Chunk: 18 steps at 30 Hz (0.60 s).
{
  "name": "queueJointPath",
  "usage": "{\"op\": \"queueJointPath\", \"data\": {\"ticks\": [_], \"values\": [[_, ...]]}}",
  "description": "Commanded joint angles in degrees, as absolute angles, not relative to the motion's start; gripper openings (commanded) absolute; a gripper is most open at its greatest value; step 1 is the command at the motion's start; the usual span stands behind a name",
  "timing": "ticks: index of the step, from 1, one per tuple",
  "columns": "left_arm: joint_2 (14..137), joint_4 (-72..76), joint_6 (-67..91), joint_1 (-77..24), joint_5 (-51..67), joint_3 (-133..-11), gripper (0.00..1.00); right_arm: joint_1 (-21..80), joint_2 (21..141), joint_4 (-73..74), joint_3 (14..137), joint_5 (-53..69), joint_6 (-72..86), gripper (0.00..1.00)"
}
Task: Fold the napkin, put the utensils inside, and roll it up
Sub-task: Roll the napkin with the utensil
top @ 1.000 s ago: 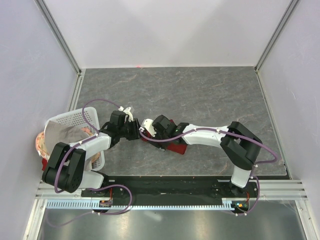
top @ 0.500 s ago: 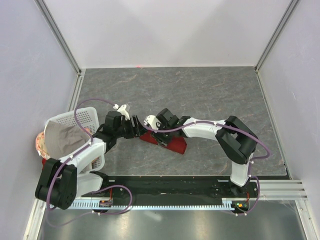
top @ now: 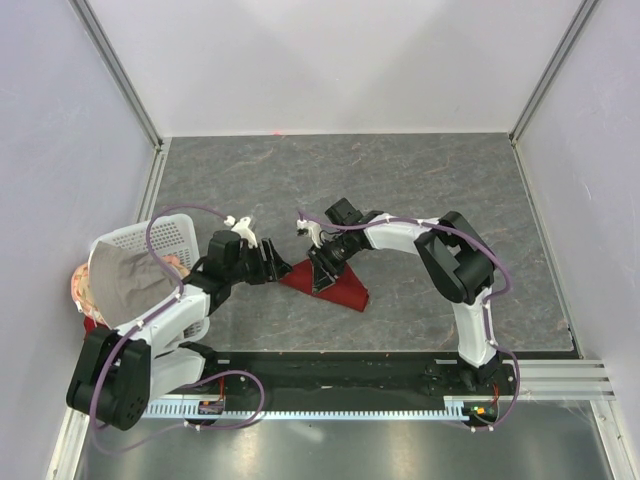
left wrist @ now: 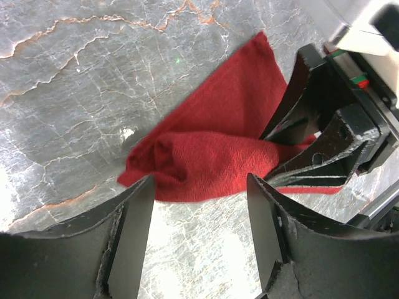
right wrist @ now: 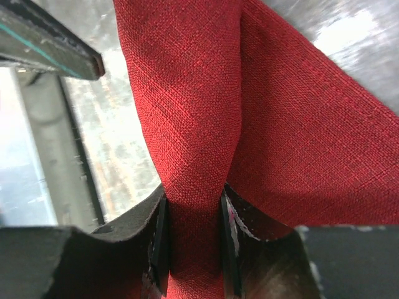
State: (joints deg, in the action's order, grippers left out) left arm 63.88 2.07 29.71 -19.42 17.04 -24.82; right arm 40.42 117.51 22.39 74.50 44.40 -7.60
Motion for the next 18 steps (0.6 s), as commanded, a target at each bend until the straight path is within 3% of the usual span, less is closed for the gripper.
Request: {"op": "queueJointPath", "data": {"ticks": [1, 11, 18], "values": [[64.6, 6.3, 28.7, -19.6, 18.3, -23.9, 0.66, 40.1, 122.7, 28.5, 74.4, 48.2, -6.9, 0.39], [68.9, 11.3, 29.1, -19.6, 19.5, -22.1, 0.57, 39.1, 125.2, 28.8, 75.4, 49.8, -6.0, 0.39], [70.4, 12.3, 29.4, -19.6, 19.7, -21.4, 0.31, 38.8, 125.0, 28.9, 76.2, 49.3, -5.7, 0.4]]}}
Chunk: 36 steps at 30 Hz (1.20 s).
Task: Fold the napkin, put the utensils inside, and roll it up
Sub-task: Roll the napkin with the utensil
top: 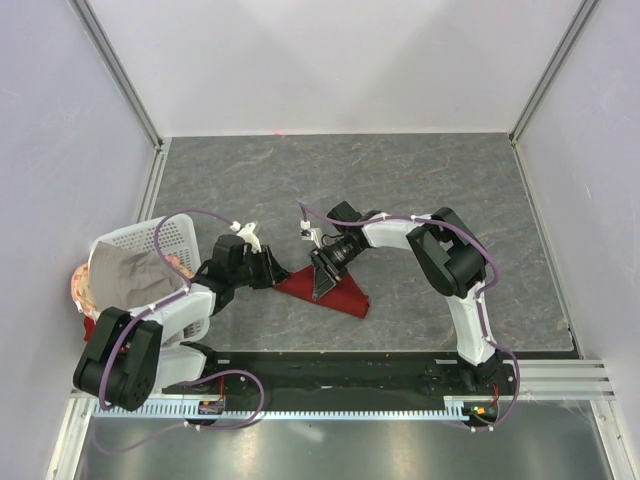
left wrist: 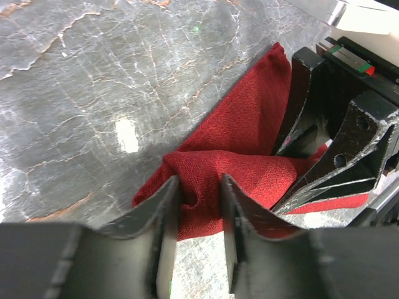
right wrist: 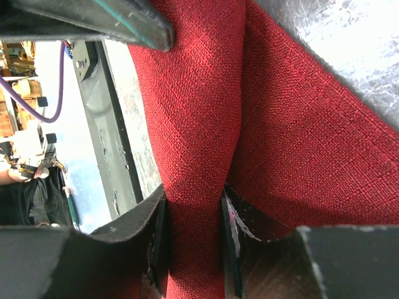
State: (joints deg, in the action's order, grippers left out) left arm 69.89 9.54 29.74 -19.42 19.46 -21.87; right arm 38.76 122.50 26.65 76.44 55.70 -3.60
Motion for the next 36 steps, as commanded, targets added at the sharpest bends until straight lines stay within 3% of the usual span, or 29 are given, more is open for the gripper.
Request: {"op": "queueJointPath", "data": {"ticks": [1, 3, 6, 13, 19, 23, 29, 36], "values": [[70.8, 12.0, 29.4, -19.5, 19.5, -21.5, 0.29, 38.8, 124.6, 28.9, 76.2, 49.0, -5.6, 0.41], [71.2, 11.9, 29.4, -19.6, 19.4, -21.7, 0.21, 38.8, 123.3, 28.9, 76.4, 47.7, -4.9, 0.42], [72.8, 10.8, 29.4, -19.5, 19.4, -22.5, 0.18, 38.8, 120.3, 28.8, 76.2, 44.6, -4.0, 0.47], [77.3, 7.3, 29.1, -19.5, 20.3, -26.0, 0.15, 40.5, 107.2, 25.5, 72.1, 31.1, -6.2, 0.64], [79.8, 4.8, 28.7, -19.6, 21.8, -28.8, 0.15, 46.1, 95.8, 14.5, 63.2, 19.1, -8.7, 0.72], [80.6, 3.1, 28.8, -19.6, 22.3, -30.5, 0.15, 52.2, 95.1, 13.0, 61.9, 8.1, -11.9, 0.74], [80.5, 1.5, 28.6, -19.7, 22.0, -31.4, 0.15, 55.7, 98.6, 13.1, 62.2, 1.0, -13.7, 0.75], [80.7, 1.2, 28.5, -19.7, 22.2, -31.6, 0.15, 56.8, 101.8, 13.3, 62.3, 1.4, -14.3, 0.73]]}}
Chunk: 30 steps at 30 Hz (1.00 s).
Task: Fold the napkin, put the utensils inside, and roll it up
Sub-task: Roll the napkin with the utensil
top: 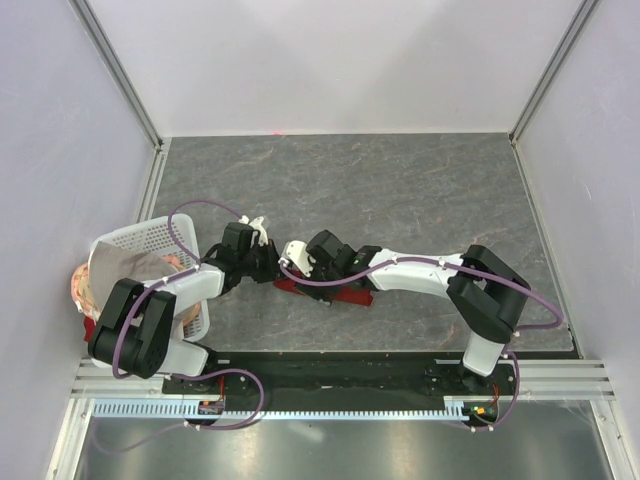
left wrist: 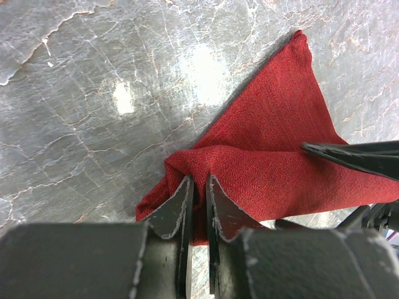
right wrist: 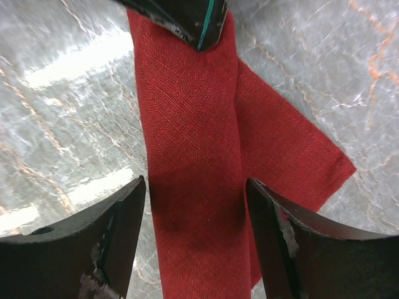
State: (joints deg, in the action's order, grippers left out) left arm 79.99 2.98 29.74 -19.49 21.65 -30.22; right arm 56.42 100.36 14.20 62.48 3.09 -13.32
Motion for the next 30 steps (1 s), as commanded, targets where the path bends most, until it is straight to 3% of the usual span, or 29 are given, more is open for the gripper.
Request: {"op": "queueJointPath", "data": {"ticks": [1, 4, 8, 13, 16, 22, 30], "values": [[80.7, 1.1, 28.5, -19.7, 22.3, -31.7, 0.15, 56.8, 102.4, 13.4, 62.3, 1.8, -14.2, 0.73], [80.6, 1.1, 28.5, -19.7, 22.5, -32.1, 0.16, 56.8, 103.6, 13.9, 62.2, 2.8, -13.1, 0.65], [79.5, 1.1, 28.4, -19.7, 22.7, -32.6, 0.24, 56.8, 104.9, 14.6, 62.3, 4.4, -11.3, 0.46], [74.1, 0.6, 28.2, -19.7, 19.5, -32.3, 0.58, 55.5, 106.4, 14.5, 62.0, 11.5, -8.9, 0.36], [69.5, 0.4, 27.9, -19.7, 16.4, -31.1, 0.66, 53.4, 107.5, 14.5, 62.0, 15.8, -7.9, 0.34], [62.2, -0.6, 28.2, -19.7, 12.4, -27.2, 0.68, 48.0, 109.2, 14.4, 62.4, 29.3, -5.3, 0.32], [57.6, 5.3, 28.2, -19.8, 16.7, -22.2, 0.68, 41.9, 113.3, 15.7, 64.8, 44.5, -2.2, 0.32]]}}
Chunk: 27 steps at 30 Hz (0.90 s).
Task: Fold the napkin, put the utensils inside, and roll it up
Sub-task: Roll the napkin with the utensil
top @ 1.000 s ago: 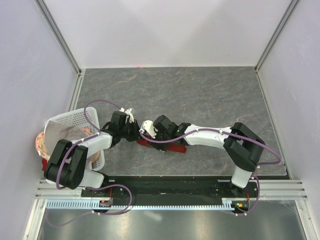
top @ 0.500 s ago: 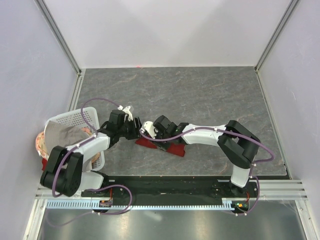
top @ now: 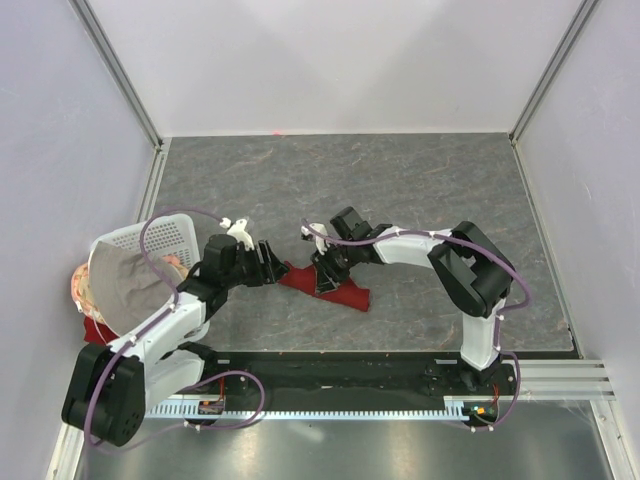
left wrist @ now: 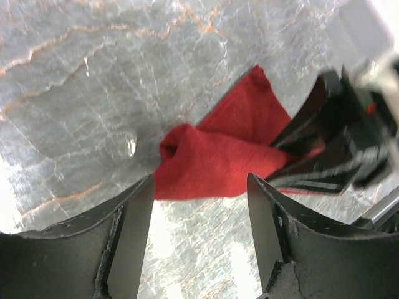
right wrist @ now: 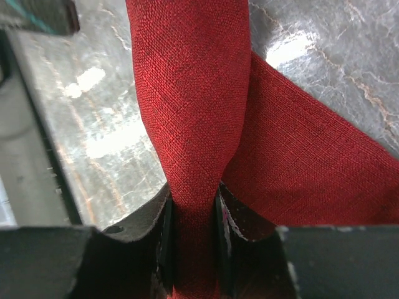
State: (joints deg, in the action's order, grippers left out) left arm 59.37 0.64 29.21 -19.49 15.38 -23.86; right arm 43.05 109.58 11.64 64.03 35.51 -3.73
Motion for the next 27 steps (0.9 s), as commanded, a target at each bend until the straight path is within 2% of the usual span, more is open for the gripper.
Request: {"op": "queueJointPath", "data": {"ticks": [1, 11, 17, 20, 24, 27], "values": [[57.6, 6.3, 28.1, -19.8, 17.3, -21.9, 0.68, 41.7, 113.6, 15.7, 64.9, 45.5, -2.0, 0.33], [62.7, 13.4, 28.5, -19.9, 19.6, -20.0, 0.66, 39.7, 117.2, 16.7, 66.7, 49.0, -1.4, 0.32], [65.2, 15.5, 29.7, -20.0, 20.9, -19.3, 0.61, 38.9, 118.1, 16.9, 67.6, 48.9, -1.0, 0.33], [66.5, 17.5, 30.5, -20.1, 21.3, -18.6, 0.52, 39.0, 118.1, 17.0, 68.0, 48.8, -1.0, 0.32], [69.0, 18.8, 30.8, -20.2, 21.0, -18.4, 0.29, 39.0, 117.2, 17.7, 68.5, 47.6, -1.1, 0.35], [70.2, 18.7, 30.7, -20.2, 21.2, -18.8, 0.17, 39.0, 115.5, 18.8, 68.9, 45.4, -1.1, 0.42]]}}
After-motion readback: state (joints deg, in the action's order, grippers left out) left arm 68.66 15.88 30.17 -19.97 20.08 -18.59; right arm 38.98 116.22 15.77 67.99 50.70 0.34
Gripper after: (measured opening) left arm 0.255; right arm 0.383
